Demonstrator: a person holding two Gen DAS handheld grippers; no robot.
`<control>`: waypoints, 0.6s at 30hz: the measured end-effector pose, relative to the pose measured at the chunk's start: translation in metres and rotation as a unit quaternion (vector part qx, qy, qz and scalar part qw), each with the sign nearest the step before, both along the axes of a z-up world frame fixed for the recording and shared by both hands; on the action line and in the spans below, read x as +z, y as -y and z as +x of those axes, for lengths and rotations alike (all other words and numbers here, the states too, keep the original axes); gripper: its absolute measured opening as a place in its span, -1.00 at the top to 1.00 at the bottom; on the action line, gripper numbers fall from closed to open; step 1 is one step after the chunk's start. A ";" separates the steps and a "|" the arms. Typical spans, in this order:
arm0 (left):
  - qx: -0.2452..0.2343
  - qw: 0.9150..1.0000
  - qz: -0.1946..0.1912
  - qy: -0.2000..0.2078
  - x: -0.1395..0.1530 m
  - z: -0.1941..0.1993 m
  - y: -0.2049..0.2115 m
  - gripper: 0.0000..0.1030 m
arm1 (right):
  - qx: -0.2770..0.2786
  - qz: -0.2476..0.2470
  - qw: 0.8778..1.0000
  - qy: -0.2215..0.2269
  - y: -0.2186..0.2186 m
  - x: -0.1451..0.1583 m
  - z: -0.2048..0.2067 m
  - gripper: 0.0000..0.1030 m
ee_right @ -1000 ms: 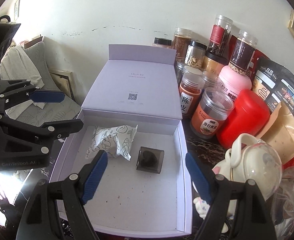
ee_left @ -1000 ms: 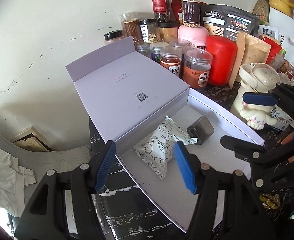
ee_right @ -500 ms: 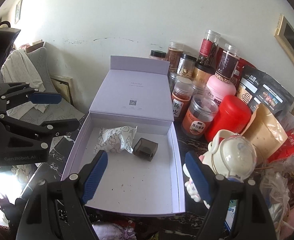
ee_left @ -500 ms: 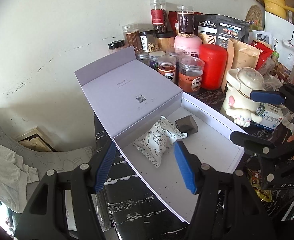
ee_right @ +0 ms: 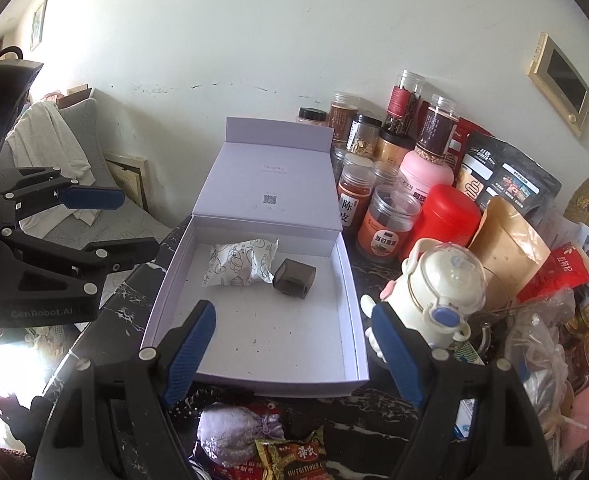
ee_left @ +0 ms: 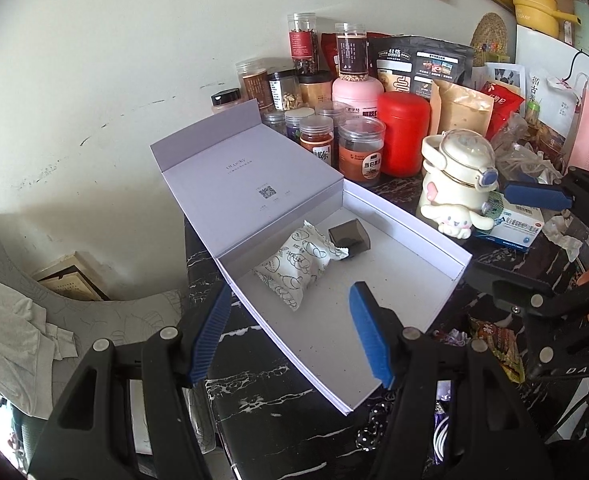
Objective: Organize objects
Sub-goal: 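Withdraw both tools from the box back toward the table items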
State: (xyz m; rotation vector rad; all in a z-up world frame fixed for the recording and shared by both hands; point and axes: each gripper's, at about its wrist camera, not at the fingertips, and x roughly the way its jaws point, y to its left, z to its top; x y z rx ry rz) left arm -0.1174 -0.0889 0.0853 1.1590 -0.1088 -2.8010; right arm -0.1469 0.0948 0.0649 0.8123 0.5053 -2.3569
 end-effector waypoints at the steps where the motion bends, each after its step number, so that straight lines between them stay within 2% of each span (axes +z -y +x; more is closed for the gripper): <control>1: -0.001 1.000 0.000 0.000 0.000 0.002 -0.002 -0.16 | -0.002 0.000 1.000 0.000 -0.002 0.000 0.003 -0.57; 18: -0.030 0.999 0.012 0.018 -0.017 0.037 -0.042 -0.16 | -0.027 -0.001 1.000 0.014 -0.040 -0.013 0.039 -0.57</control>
